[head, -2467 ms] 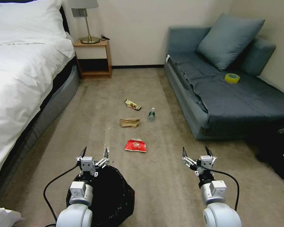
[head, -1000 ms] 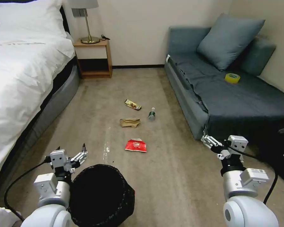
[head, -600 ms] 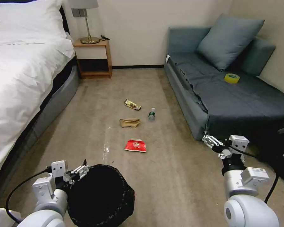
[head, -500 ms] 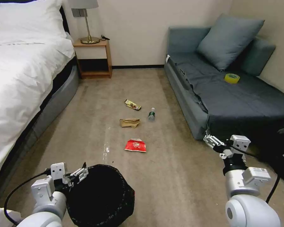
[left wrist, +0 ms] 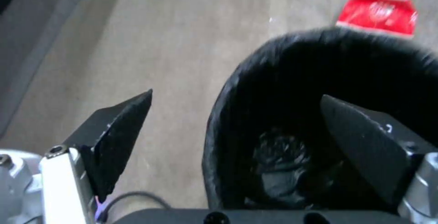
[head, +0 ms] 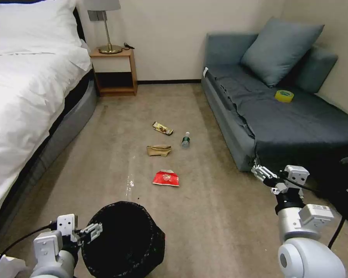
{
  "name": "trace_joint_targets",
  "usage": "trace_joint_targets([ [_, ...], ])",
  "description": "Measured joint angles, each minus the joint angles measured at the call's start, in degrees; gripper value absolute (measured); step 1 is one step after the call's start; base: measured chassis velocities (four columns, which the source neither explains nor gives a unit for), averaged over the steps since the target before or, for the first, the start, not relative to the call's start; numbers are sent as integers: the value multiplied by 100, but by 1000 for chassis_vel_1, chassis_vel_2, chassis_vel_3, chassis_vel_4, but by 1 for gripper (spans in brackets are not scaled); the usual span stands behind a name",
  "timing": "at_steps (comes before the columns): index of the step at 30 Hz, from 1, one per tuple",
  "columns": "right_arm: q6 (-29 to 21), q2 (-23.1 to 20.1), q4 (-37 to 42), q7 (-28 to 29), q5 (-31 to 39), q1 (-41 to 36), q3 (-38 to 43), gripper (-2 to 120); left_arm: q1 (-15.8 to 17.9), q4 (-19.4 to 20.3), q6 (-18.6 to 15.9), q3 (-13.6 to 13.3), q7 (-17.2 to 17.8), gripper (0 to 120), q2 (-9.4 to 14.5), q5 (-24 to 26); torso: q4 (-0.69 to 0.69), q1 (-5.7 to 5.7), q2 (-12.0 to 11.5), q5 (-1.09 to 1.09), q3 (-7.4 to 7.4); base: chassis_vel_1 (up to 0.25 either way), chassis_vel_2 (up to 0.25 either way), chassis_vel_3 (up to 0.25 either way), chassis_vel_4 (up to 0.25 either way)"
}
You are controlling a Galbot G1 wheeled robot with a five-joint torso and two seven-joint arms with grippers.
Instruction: Pick up the trash bin, then pick up the garbage on the floor and place it into the trash bin.
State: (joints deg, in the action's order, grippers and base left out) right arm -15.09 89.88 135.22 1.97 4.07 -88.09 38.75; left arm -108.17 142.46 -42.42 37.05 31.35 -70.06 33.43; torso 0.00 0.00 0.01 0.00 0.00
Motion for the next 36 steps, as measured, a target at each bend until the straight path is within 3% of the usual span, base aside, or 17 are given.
trace_joint_targets([
  [23,116,19,-159,-4,-62,-1,-35,100,225,-1010,25,-139,128,94,-105,474,-1,0,0,0,0,0,0,0,0],
  [26,128,31,-170,-4,-77,-1,-46,100,296,-1159,37,-163,129,83,-125,559,0,0,0,0,0,0,0,0,0],
  [31,152,43,-183,-5,-100,-4,-50,100,354,-1302,38,-201,125,78,-147,681,0,0,0,0,0,0,0,0,0],
  [36,175,52,-193,-5,-113,-6,-53,100,422,-1428,38,-216,107,59,-154,791,0,0,0,1,0,0,0,0,0],
])
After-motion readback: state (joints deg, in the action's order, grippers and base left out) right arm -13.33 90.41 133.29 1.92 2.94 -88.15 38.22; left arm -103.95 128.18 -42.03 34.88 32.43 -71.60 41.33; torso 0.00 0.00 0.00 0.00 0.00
